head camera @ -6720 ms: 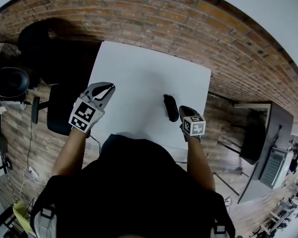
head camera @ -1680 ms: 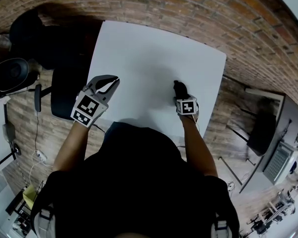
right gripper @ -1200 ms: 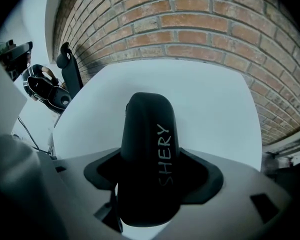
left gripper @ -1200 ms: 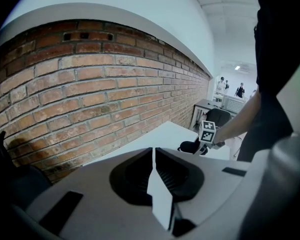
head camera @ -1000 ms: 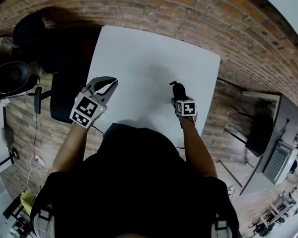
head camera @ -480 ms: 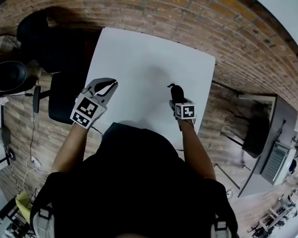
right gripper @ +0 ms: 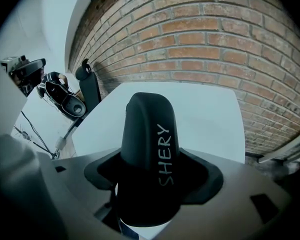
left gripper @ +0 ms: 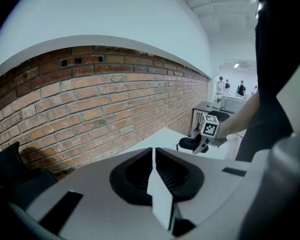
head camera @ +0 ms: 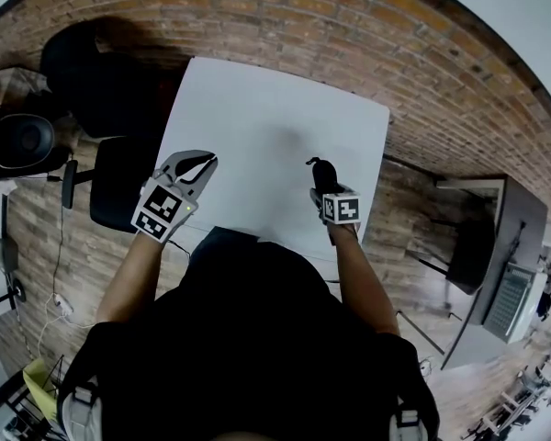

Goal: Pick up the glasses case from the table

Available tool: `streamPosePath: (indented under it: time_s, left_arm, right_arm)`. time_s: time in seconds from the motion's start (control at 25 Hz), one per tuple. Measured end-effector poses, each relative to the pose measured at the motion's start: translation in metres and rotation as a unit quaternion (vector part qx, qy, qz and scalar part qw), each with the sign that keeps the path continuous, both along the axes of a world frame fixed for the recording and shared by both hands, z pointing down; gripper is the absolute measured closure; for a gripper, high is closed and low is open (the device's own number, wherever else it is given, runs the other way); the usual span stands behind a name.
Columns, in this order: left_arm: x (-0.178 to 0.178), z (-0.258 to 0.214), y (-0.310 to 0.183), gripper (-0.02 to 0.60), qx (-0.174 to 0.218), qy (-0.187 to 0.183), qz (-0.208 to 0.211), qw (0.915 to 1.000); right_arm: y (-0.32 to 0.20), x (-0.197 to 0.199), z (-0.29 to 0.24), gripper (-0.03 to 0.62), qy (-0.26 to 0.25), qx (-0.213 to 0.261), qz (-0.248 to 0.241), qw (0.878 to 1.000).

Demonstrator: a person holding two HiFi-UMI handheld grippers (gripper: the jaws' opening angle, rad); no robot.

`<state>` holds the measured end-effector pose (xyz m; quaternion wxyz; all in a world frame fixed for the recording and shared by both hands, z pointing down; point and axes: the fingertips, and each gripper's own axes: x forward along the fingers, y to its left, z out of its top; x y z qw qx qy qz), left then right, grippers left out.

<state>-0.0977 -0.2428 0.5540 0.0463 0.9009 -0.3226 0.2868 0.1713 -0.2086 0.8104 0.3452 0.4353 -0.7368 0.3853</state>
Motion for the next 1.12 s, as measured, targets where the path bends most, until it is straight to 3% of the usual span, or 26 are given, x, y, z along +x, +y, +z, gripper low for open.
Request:
streamPosePath:
  time_s: [1.12]
  left_arm:
    - [0.028, -0.041, 0.09, 0.557, 0.046, -0.001, -0.002, 0.9989]
  right_arm:
    - [0.054, 0.046, -0.096, 0.263, -0.086, 0.079, 0.029, 0.993]
